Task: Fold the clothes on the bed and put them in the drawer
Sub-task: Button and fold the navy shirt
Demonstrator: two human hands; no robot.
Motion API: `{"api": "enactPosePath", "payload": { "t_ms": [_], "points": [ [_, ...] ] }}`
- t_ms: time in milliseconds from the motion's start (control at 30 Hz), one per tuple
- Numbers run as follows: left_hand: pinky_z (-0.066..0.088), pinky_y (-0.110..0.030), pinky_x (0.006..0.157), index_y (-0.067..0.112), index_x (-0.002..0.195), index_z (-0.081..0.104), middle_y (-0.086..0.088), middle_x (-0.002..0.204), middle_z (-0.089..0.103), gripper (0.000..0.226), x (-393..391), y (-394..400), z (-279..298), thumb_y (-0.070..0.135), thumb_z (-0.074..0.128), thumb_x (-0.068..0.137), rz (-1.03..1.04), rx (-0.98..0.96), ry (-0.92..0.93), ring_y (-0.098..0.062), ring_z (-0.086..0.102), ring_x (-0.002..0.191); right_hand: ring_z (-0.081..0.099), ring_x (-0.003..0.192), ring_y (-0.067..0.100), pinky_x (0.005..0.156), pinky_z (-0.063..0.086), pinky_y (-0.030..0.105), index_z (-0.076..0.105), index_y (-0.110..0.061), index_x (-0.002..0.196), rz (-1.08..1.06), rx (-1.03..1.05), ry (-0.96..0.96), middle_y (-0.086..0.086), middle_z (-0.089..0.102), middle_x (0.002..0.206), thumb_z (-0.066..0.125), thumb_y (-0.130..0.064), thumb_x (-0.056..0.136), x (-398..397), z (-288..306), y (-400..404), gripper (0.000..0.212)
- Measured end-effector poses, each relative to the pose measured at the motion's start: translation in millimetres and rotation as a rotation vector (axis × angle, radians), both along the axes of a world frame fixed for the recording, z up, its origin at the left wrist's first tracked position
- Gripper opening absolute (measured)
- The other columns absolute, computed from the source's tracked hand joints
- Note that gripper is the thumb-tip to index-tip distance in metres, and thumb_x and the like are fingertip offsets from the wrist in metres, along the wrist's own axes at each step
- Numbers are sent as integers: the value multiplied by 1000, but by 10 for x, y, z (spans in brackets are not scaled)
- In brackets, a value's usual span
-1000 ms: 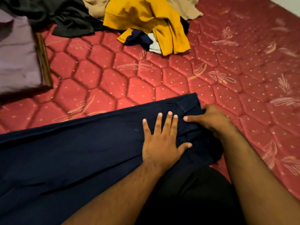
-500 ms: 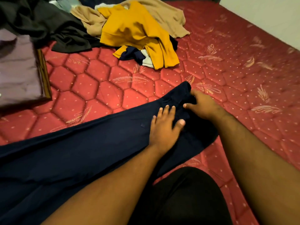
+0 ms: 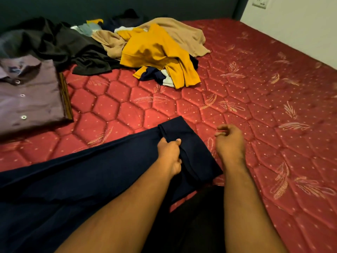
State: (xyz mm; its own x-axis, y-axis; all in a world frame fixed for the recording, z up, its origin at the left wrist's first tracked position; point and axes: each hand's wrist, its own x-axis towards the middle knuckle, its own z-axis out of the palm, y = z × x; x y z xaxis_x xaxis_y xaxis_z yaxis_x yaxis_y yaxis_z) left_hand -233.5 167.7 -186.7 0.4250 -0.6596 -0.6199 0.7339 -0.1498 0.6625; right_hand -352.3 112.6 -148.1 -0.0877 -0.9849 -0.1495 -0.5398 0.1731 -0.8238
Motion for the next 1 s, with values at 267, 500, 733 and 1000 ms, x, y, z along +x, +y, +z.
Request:
{"api": "enactPosePath", "payload": {
  "t_ms": [267, 500, 733, 1000],
  "points": [
    [61, -43, 73, 22, 120, 57, -3, 109, 71, 35, 158, 180, -19, 7, 67, 90, 14, 0, -122, -22, 70, 93, 59, 76, 24, 76, 52, 38, 61, -15, 68, 183, 322, -2, 16, 66, 84, 71, -18, 85, 268, -302, -178, 20],
    [43, -18, 88, 27, 156, 8, 5, 134, 48, 107, 142, 242, -143, 1, 76, 78, -156, 131, -730, -11, 52, 113, 58, 85, 25, 72, 45, 31, 63, -1, 93, 277, 480, 10, 12, 63, 91, 74, -12, 83, 262, -304, -230, 18],
    [56, -41, 86, 45, 152, 2, -2, 139, 46, 117, 202, 27, -99, 10, 81, 74, -193, 193, -815, -30, 58, 113, 54, 70, 20, 66, 46, 31, 53, -13, 74, 206, 157, 109, 9, 56, 76, 72, -10, 81, 308, -428, -384, 21],
    [52, -26, 63, 18, 122, 65, -2, 98, 63, 35, 418, 214, -31, 10, 68, 87, -383, 224, -790, -14, 59, 75, 61, 102, 33, 84, 49, 38, 56, -14, 107, 364, 17, 475, 13, 64, 110, 67, -22, 84, 364, -16, -228, 27]
  ]
}}
